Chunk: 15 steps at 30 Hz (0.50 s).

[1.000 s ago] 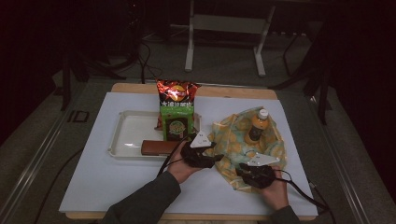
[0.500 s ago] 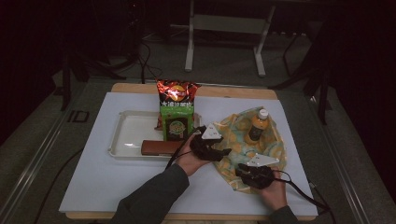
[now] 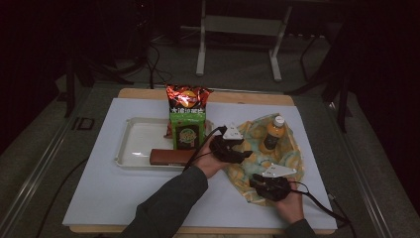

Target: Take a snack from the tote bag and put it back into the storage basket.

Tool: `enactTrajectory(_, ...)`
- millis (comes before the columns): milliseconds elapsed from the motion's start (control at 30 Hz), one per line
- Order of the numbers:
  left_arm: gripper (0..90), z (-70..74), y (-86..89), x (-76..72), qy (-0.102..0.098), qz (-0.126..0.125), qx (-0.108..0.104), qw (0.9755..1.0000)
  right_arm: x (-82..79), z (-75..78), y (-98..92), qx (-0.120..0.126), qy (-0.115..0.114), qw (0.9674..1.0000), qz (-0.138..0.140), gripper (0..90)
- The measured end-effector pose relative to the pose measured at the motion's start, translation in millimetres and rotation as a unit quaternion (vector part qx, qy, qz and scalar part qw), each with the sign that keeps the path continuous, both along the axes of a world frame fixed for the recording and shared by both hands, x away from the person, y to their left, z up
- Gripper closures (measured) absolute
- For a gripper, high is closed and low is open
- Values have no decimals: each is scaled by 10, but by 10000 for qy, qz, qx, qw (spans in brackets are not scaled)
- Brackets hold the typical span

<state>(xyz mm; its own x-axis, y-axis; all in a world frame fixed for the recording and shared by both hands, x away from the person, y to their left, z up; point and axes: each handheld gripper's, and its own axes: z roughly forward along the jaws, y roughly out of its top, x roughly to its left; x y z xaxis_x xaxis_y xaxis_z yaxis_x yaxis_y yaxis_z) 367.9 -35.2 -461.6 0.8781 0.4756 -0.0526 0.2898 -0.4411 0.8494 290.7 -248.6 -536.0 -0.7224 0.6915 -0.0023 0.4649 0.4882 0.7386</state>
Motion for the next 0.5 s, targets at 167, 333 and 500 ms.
enactTrajectory(167, 437, 2, -90, 62, 15, -17, 20, 10000, 1, -2, 3, 16, 4, 10000, -9, 665)
enactTrajectory(333, 436, 42, -166, 134, -27, -40, 68, 10000, 0, -4, 1, 29, 8, 10000, -4, 665)
enactTrajectory(500, 437, 79, -222, 189, -23, -60, 61, 10000, 1, -7, 0, 44, 0, 10000, -4, 665)
